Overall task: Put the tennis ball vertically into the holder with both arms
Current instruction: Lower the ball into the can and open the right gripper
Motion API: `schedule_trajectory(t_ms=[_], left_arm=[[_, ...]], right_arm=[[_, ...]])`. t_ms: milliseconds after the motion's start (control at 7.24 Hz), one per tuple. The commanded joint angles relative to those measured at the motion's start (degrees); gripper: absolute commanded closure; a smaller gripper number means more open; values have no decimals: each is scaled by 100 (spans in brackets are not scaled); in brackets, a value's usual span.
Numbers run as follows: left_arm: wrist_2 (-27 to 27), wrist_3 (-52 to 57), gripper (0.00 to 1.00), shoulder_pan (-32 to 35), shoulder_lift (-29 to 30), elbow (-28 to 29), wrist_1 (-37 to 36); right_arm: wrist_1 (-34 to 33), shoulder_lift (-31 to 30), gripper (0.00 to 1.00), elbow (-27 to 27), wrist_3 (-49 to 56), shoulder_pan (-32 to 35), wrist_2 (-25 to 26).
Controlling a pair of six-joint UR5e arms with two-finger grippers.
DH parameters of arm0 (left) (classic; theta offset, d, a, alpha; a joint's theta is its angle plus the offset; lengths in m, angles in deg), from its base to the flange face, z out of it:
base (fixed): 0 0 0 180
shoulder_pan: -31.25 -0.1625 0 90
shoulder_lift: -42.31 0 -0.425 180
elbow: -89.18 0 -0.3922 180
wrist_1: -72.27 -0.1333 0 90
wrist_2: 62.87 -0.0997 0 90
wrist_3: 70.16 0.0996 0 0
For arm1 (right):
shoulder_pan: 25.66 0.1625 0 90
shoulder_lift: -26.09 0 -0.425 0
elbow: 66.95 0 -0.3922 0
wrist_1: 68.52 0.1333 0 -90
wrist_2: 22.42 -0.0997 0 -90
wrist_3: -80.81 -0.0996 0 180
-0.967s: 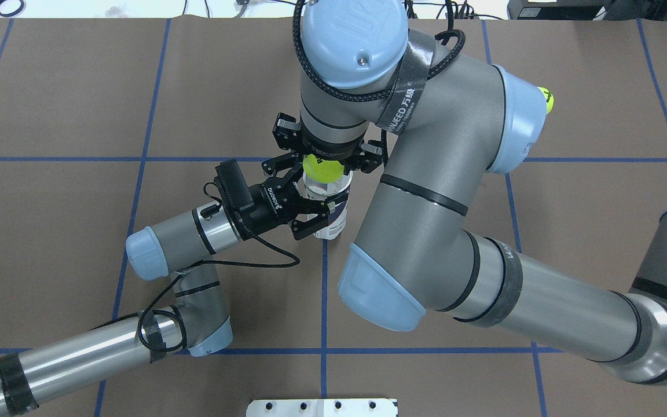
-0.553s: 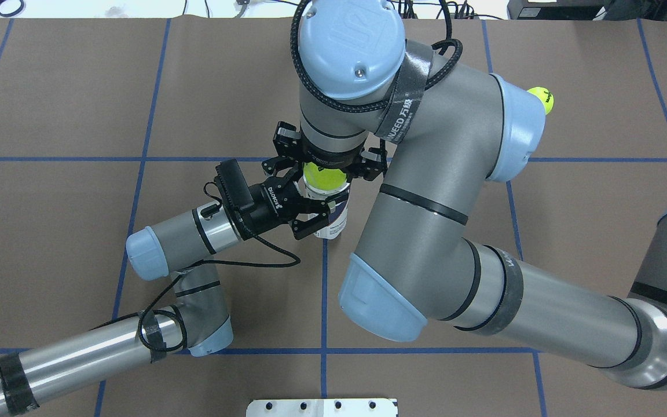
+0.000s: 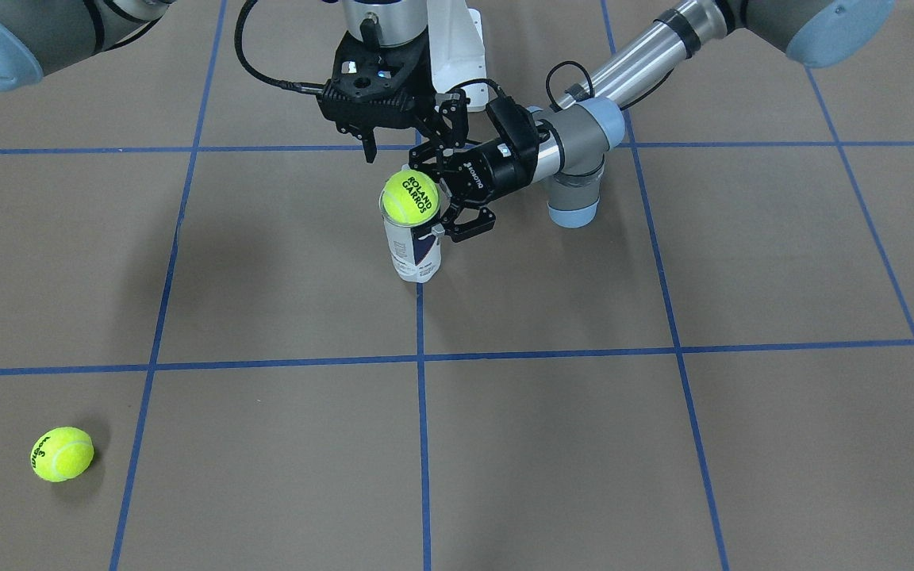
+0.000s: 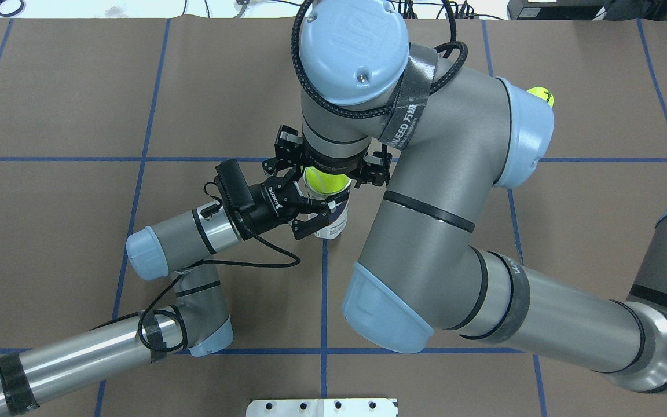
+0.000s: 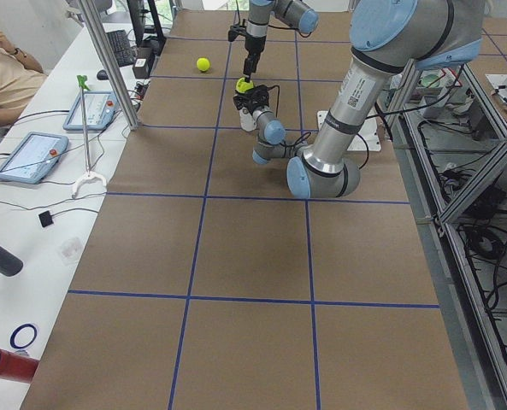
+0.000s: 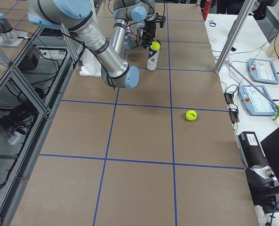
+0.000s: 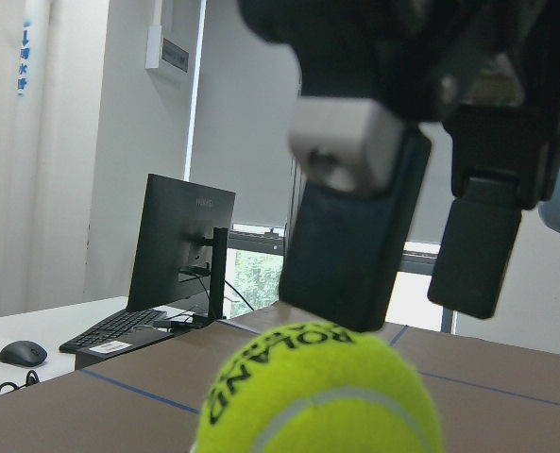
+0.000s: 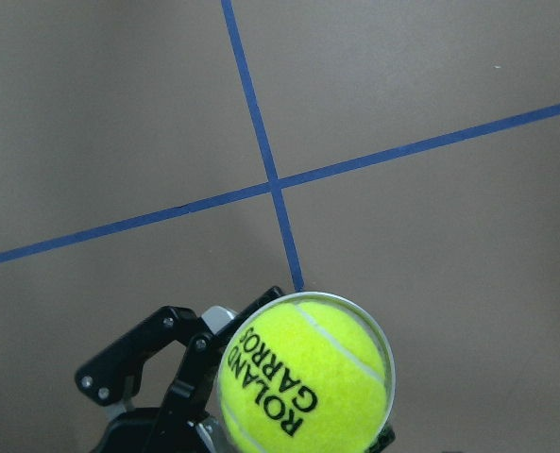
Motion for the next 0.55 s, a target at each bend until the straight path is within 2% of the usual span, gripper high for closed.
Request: schedule_trajectory(t_ms=[0,415], left_arm=[[-4,-9,21,1,17,0,0],[-4,0,16,1,9,0,0]], right_arm=[[-4,-18,1,75,16,14,36],[-4,-140,1,206,60,31,72]])
